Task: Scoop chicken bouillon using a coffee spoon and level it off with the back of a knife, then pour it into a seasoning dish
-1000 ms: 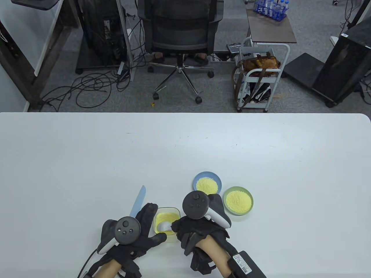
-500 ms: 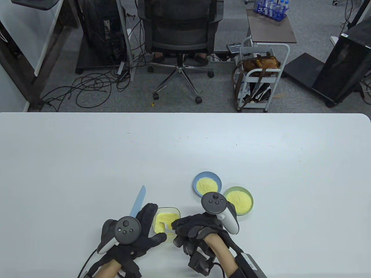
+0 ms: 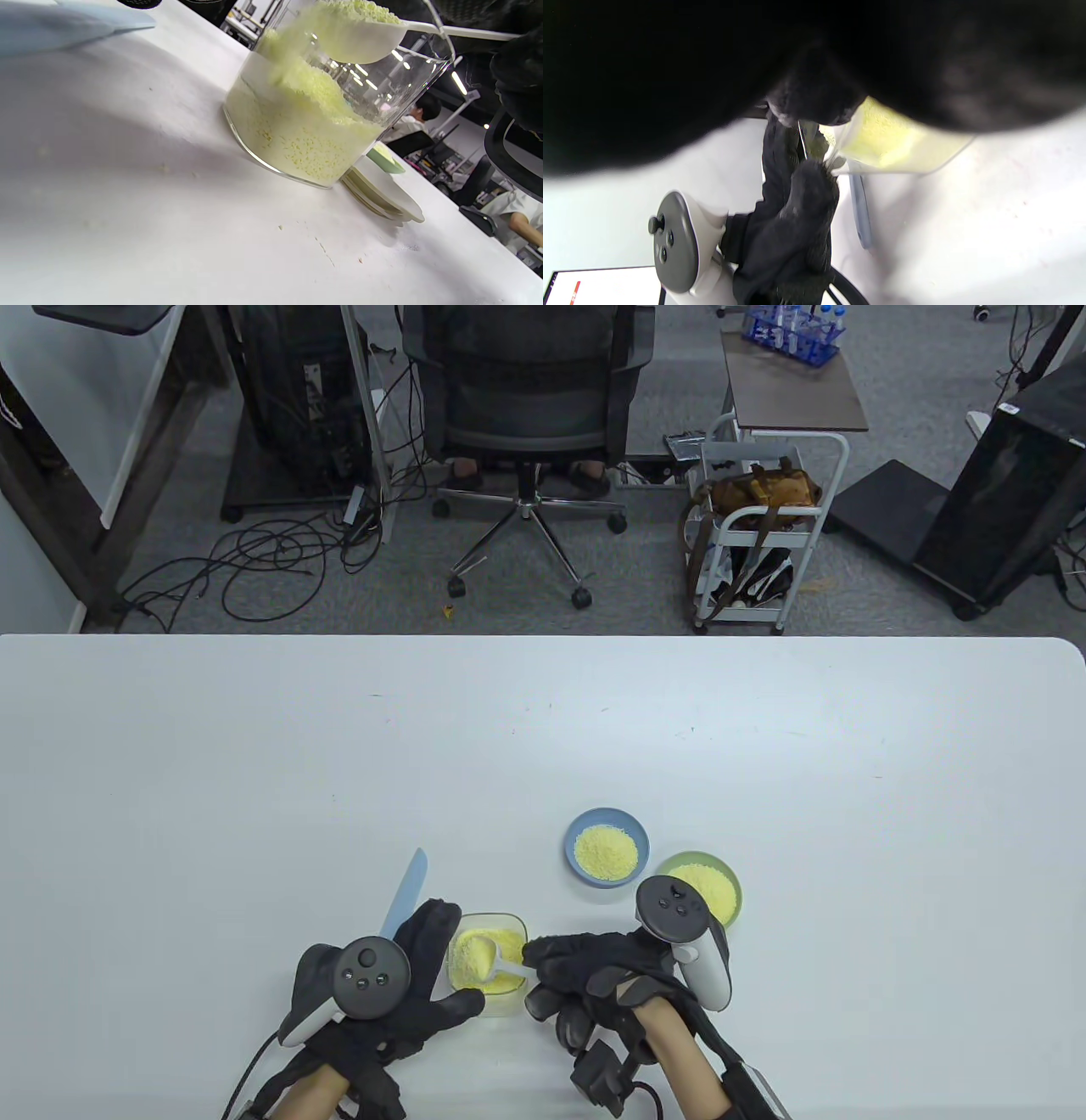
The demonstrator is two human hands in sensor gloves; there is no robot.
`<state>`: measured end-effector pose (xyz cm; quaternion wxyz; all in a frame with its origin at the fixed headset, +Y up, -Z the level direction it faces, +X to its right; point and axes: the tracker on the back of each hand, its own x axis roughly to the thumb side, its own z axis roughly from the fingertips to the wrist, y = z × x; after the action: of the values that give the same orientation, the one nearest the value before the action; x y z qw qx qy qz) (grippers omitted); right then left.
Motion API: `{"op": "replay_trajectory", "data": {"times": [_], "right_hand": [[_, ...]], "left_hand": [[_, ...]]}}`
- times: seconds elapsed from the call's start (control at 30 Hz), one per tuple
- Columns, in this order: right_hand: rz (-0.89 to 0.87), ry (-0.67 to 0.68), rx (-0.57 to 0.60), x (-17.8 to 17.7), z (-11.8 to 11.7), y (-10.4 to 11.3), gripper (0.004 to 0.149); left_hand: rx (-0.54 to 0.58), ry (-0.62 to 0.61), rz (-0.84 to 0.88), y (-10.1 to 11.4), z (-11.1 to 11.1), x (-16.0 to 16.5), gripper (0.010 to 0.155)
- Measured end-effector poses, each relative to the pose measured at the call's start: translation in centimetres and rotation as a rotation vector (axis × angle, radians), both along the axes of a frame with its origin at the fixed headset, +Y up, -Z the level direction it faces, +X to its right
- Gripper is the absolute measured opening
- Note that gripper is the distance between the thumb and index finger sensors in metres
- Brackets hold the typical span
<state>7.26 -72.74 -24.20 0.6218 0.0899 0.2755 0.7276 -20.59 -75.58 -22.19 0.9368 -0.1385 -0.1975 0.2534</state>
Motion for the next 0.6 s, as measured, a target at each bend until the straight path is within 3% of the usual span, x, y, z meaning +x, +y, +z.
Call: {"op": "replay_trajectory", "data": {"times": [0.13,0.27,0.43,0.6], "right_hand": [[-0.063,-0.051,-0.004,1.4,0.3,0.0,0.044],[-0.100,-0.081,0.001,2.2,0.6,0.0,0.044],[-0.132,-0.093,0.012,2.7,0.9,0.2,0.044],[-0.140,-0.087,0.016,2.7,1.0,0.2,0.044]], "left_hand": [[0.028,0.023,0.009,1.3,-0.1,-1.4,0.100],[0.068,0.134,-0.070,2.0,-0.3,-3.3,0.090],[-0.049,0.269,-0.223,0.9,-1.0,-4.9,0.078],[-0.105,0.366,-0.483,0.0,-1.4,-5.1,0.074]]}}
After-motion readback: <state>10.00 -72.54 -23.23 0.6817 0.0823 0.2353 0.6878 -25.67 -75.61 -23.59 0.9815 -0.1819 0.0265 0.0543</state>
